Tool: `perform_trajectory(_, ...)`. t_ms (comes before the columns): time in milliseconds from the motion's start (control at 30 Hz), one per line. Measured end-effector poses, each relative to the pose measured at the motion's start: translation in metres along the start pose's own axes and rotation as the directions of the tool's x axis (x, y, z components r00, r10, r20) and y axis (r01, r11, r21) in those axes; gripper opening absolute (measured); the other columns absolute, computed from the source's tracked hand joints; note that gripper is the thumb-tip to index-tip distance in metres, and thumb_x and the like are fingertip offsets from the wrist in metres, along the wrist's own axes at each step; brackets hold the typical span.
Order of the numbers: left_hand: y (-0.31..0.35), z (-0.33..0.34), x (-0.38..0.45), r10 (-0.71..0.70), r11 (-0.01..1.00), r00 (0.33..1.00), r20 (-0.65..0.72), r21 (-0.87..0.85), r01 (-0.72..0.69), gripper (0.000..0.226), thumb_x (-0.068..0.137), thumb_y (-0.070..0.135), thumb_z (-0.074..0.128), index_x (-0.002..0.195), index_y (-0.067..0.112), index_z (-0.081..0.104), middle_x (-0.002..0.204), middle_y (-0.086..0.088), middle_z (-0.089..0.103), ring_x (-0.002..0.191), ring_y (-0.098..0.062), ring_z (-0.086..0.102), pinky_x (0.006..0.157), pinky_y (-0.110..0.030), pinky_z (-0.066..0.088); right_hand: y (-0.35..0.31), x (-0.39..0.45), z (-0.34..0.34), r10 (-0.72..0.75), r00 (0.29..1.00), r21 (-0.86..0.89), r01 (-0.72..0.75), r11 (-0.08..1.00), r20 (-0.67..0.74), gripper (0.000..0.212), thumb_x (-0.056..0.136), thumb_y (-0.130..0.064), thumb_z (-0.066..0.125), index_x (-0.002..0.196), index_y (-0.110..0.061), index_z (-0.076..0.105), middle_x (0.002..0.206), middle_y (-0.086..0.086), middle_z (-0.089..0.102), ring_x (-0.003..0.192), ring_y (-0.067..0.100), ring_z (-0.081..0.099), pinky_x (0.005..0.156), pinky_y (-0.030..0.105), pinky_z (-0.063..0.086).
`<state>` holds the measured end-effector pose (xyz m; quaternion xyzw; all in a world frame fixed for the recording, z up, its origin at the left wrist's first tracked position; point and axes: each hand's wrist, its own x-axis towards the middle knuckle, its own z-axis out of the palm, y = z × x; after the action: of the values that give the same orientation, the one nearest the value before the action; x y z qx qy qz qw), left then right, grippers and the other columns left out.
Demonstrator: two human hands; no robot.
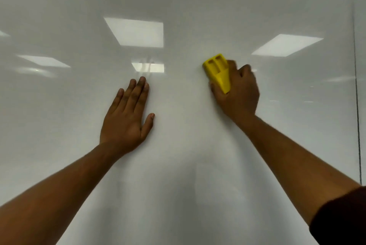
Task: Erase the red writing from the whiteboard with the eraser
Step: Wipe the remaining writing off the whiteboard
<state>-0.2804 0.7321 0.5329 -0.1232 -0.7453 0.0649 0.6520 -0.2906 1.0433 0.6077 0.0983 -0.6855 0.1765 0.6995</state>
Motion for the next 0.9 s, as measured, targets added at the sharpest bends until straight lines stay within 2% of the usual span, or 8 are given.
perform_trajectory(100,0.002,-0.003,0.001,-0.009,1.0,1.0,0.023,-0.013,0.01,0.077,0.107,0.05,0.029,0.17,0.012,0.007,0.179,-0.004,0.004,0.166,-0.021,0.001,0.135,-0.04,0.006,0.0,-0.06,-0.005,-0.233,0.969,0.009,0.233,0.972,0.081,0.069,0.087,-0.062,0.062,0.144,-0.025,0.05,0.102,0.004,0.045,0.091,0.023,0.048,0.061,0.027,0.036)
perform_trajectory(233,-0.002,-0.006,-0.02,0.011,1.0,0.996,0.093,-0.012,-0.01,0.075,0.109,0.049,0.026,0.17,0.012,0.004,0.18,-0.004,0.0,0.166,-0.021,-0.002,0.135,-0.039,0.004,0.029,-0.092,-0.018,-0.31,0.939,0.019,0.311,0.95,0.151,0.066,0.087,-0.06,0.066,0.143,-0.025,0.054,0.099,0.003,0.045,0.087,0.022,0.049,0.055,0.03,0.045)
perform_trajectory(400,-0.012,-0.006,-0.061,0.026,0.999,0.995,0.097,0.034,-0.029,0.075,0.109,0.048,0.027,0.17,0.011,0.007,0.18,-0.004,0.002,0.166,-0.021,0.003,0.135,-0.039,0.008,0.027,-0.027,-0.014,0.078,0.997,-0.005,-0.078,0.997,0.027,0.069,0.086,-0.06,0.065,0.142,-0.024,0.048,0.105,0.011,0.048,0.098,0.034,0.054,0.068,0.034,0.039)
perform_trajectory(467,-0.01,-0.004,-0.061,0.0,0.999,0.997,0.079,0.032,-0.002,0.075,0.108,0.047,0.029,0.17,0.011,0.01,0.18,-0.004,0.004,0.166,-0.022,0.004,0.135,-0.038,0.006,0.002,-0.02,-0.005,0.08,0.997,0.001,-0.08,0.997,0.006,0.069,0.086,-0.061,0.062,0.142,-0.024,0.047,0.107,0.01,0.048,0.1,0.033,0.053,0.068,0.035,0.041)
perform_trajectory(633,-0.01,-0.009,-0.061,0.005,1.0,0.996,0.089,0.011,-0.006,0.073,0.108,0.042,0.03,0.169,0.007,0.013,0.179,-0.008,0.007,0.166,-0.023,0.005,0.135,-0.037,0.006,-0.038,-0.104,0.007,-0.274,0.959,0.029,0.273,0.962,0.069,0.067,0.089,-0.055,0.064,0.143,-0.018,0.052,0.104,0.008,0.049,0.093,0.028,0.051,0.06,0.033,0.042)
perform_trajectory(767,-0.021,-0.018,-0.08,0.037,0.999,0.989,0.143,-0.02,-0.035,0.072,0.108,0.039,0.031,0.169,0.005,0.011,0.179,-0.008,0.005,0.166,-0.024,0.005,0.135,-0.04,0.01,-0.012,-0.144,-0.004,-0.544,0.825,0.081,0.538,0.839,0.152,0.058,0.094,-0.053,0.059,0.139,-0.016,0.059,0.096,0.006,0.049,0.082,0.027,0.049,0.056,0.037,0.045)
perform_trajectory(833,-0.044,-0.025,-0.092,0.052,0.999,0.985,0.162,0.003,-0.053,0.075,0.108,0.042,0.031,0.169,0.006,0.008,0.179,-0.006,0.001,0.166,-0.023,0.003,0.135,-0.037,0.006,0.002,-0.123,-0.005,-0.506,0.853,0.021,0.508,0.861,0.132,0.059,0.093,-0.055,0.059,0.139,-0.017,0.057,0.097,0.006,0.047,0.083,0.028,0.049,0.055,0.036,0.044)
perform_trajectory(900,-0.072,-0.032,-0.098,0.009,1.0,0.987,0.157,0.027,-0.013,0.077,0.108,0.045,0.031,0.17,0.008,0.005,0.18,-0.005,-0.002,0.166,-0.022,0.0,0.135,-0.034,0.002,0.002,-0.093,-0.004,-0.292,0.953,-0.054,0.297,0.953,0.078,0.063,0.091,-0.058,0.061,0.14,-0.019,0.053,0.099,0.007,0.046,0.088,0.028,0.049,0.055,0.031,0.04)
